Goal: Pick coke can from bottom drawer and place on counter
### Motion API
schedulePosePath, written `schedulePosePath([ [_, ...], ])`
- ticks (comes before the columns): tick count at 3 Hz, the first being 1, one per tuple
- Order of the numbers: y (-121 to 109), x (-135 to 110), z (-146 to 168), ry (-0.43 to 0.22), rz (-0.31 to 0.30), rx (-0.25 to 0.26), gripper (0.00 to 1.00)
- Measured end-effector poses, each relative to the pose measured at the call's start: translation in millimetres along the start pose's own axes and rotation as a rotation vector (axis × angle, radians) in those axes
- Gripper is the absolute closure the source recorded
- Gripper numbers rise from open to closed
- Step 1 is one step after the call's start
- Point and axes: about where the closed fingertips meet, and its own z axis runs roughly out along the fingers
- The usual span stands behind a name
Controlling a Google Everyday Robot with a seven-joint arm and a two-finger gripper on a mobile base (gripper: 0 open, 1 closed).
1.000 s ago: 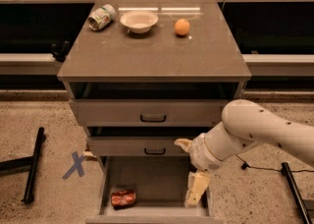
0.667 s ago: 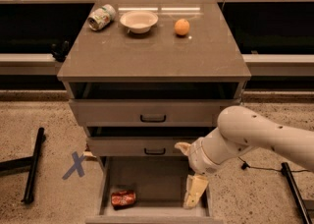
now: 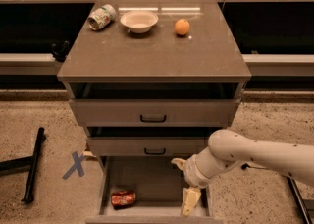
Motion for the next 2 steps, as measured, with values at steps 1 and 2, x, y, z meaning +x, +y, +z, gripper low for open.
schedulePosePath([
  [1, -18, 22, 59, -0.041, -0.015, -0.033, 0.00],
  [2, -1, 34, 95, -0.079, 0.026, -0.092, 0.00],
])
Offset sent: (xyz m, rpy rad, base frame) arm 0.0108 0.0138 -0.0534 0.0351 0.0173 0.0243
